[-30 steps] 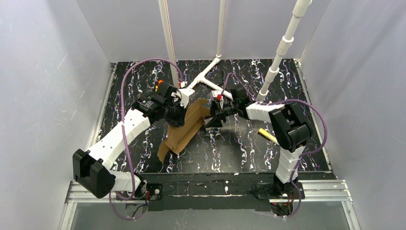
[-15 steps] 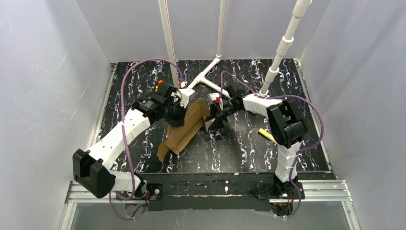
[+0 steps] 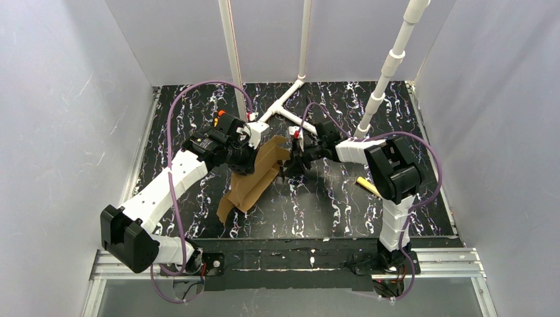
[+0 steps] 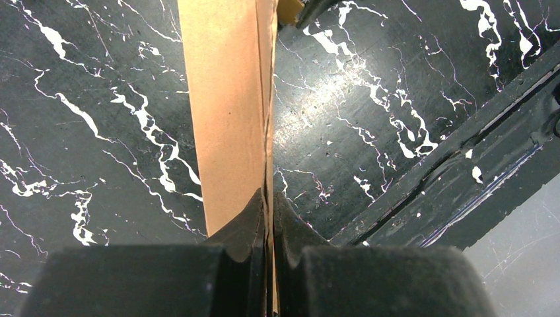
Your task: Fold the paper box
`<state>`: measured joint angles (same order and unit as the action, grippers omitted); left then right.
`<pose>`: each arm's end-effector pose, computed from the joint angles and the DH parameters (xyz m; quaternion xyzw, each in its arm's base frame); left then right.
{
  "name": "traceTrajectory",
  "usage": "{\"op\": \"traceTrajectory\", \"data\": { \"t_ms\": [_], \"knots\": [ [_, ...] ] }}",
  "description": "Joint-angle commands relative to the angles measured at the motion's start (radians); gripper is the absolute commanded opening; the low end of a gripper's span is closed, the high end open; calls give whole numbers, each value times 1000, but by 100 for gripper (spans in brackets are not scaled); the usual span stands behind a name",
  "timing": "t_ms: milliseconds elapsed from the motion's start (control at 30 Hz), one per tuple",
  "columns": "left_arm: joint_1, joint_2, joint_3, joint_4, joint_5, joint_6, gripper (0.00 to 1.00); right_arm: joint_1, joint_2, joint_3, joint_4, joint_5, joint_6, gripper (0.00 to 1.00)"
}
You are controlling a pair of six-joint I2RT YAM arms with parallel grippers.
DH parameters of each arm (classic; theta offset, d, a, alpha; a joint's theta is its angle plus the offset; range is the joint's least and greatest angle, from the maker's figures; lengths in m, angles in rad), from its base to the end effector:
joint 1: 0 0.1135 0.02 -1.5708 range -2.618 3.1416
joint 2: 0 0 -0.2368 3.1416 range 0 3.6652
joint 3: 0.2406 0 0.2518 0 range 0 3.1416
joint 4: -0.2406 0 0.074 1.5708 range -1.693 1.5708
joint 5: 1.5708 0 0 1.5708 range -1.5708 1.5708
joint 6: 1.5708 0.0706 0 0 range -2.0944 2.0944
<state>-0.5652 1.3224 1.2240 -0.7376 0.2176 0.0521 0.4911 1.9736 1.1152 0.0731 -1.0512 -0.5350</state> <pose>0.2510 -0.1772 0.2727 0.3190 0.8721 -0.1886 0.3197 0.3196 0.2404 0.1084 -0.5596 0.6020 0.4561 0.3412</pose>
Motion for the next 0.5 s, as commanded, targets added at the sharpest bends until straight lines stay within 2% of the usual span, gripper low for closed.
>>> {"op": "traceTrajectory", "data": {
  "t_ms": [0, 100, 200, 267, 333, 467],
  "knots": [
    [-4, 8, 29, -32, -12, 11, 0, 0, -16, 16, 169, 16, 117, 50],
    [-4, 2, 26, -33, -16, 13, 0, 0, -29, 47, -13, -48, -39, 54],
    [-4, -1, 24, -34, -20, 14, 0, 0, -40, 101, -258, -86, -288, 58],
    [-4, -2, 24, -33, -20, 14, 0, 0, -43, 129, -341, -94, -351, 57],
    [-4, 1, 26, -34, -21, 15, 0, 0, -47, 129, -315, -85, -316, 54],
    [-4, 4, 27, -33, -22, 12, 0, 0, -63, 80, -143, -50, -171, 50]
  ]
}}
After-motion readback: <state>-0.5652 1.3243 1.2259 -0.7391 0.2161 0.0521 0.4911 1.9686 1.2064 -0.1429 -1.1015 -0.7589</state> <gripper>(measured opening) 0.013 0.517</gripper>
